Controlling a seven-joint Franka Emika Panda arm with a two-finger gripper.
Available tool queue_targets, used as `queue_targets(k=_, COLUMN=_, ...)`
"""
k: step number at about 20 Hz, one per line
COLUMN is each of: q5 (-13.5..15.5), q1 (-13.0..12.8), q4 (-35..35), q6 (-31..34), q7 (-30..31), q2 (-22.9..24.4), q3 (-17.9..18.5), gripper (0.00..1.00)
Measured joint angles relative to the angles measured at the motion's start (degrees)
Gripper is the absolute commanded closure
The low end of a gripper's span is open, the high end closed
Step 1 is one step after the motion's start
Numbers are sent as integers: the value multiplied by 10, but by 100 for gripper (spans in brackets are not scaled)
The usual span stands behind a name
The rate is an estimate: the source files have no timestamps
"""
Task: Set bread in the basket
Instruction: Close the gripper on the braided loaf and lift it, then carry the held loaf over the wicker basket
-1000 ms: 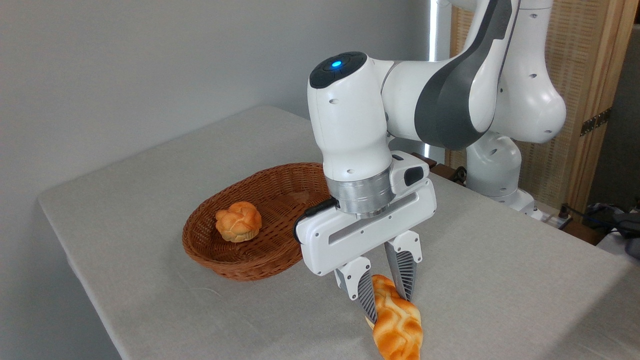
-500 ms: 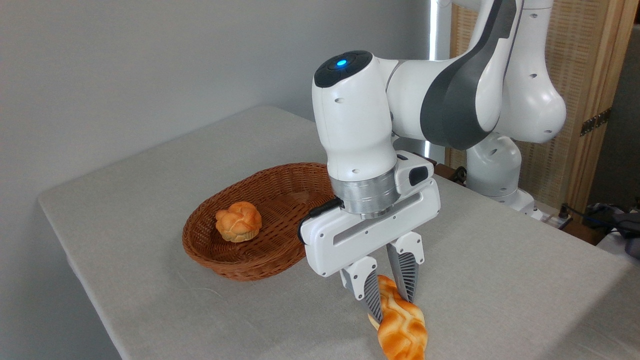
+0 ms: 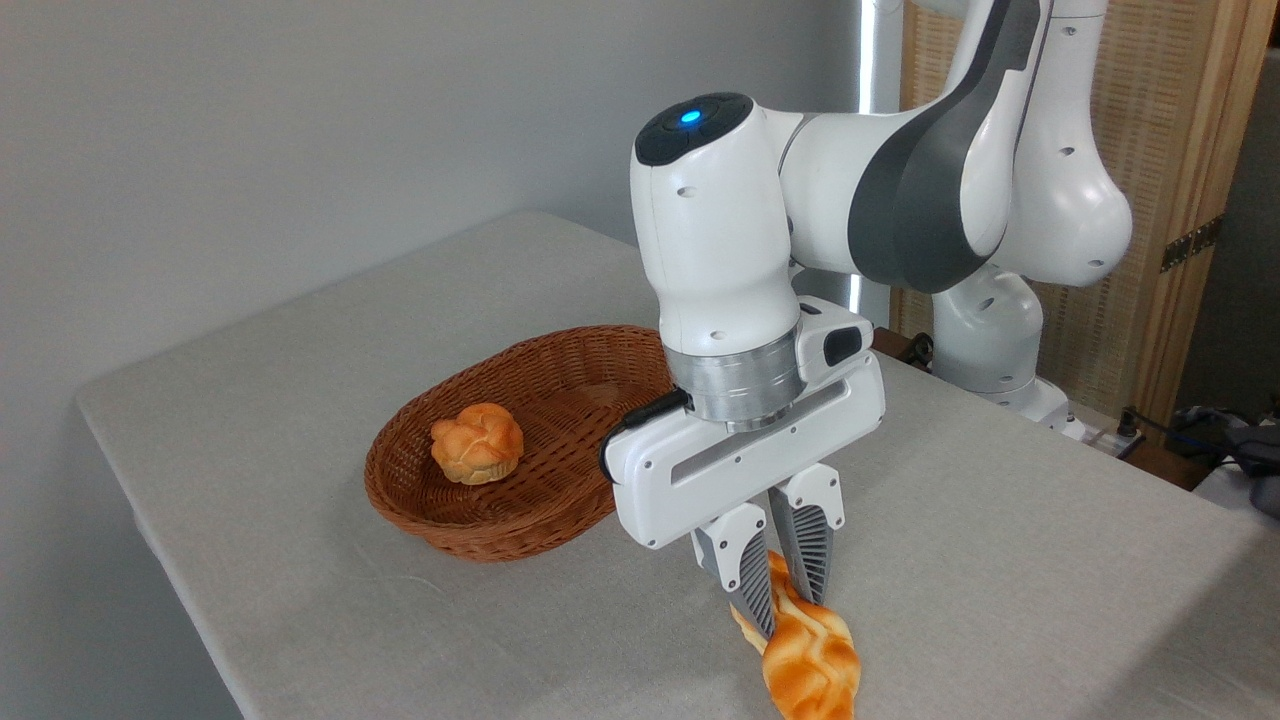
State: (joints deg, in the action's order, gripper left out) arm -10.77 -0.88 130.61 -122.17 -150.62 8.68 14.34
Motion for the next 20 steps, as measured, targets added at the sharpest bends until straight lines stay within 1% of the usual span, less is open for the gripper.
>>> queue_targets(k=1, q5=1, q1=0, q4=-2, q6=11, q7=5, q2=4, q3=1, gripper=81)
queue_targets(k=2, q5=3, q1=0, q4=-5, q6=19, q7=8, q2=6, q3=1, gripper=77)
queue_targets(k=4, q5=21, q1=0, q4=-18, q6=45, q7=18, q2=12, q3=2, gripper=75)
queue_targets(k=6, q5=58, q1=0, q4=-42, q6=73, q7=36, q2=19, q3=3, gripper=75)
queue_targets(k=7, q5=68, q1=0, q4=-48, q6=78, q7=43, q2=20, q3=3, gripper=75)
queue_targets(k=8, q5=88, q1=1, q4=-58, q6=88, q7=61, q2=22, q3=4, gripper=75)
queue_targets(k=9, q5=97, q1=1, q4=-63, q6=94, q7=73, q2=22, q3=4, gripper=75)
queue_targets(k=11, q5=120, q1=0, q4=-84, q6=120, q7=134, q2=22, q3=3, gripper=74)
queue_targets(k=12, q5=125, q1=0, q4=-90, q6=128, q7=154, q2=22, q3=2, gripper=73)
queue_targets(k=13, q5=134, q1=-1, q4=-101, q6=147, q7=196, q2=22, q3=0, gripper=73)
queue_targets(k=14, q5=138, q1=-2, q4=-107, q6=158, q7=218, q2=22, q3=-2, gripper=72)
queue_targets(k=15, q5=148, q1=-3, q4=-117, q6=183, q7=265, q2=23, q3=-10, gripper=71)
queue_targets(k=16, q5=153, q1=-3, q4=-122, q6=195, q7=292, q2=23, q3=-17, gripper=71)
queue_targets(k=17, q5=161, q1=-3, q4=-132, q6=216, q7=343, q2=23, q3=-29, gripper=70)
queue_targets(k=18, q5=164, q1=-4, q4=-138, q6=229, q7=375, q2=23, q3=-38, gripper=70)
queue_targets(k=19, q5=170, q1=-5, q4=-148, q6=255, q7=431, q2=24, q3=-53, gripper=70)
queue_targets(k=20, q5=175, q1=-6, q4=-155, q6=268, q7=461, q2=24, q3=-61, gripper=70)
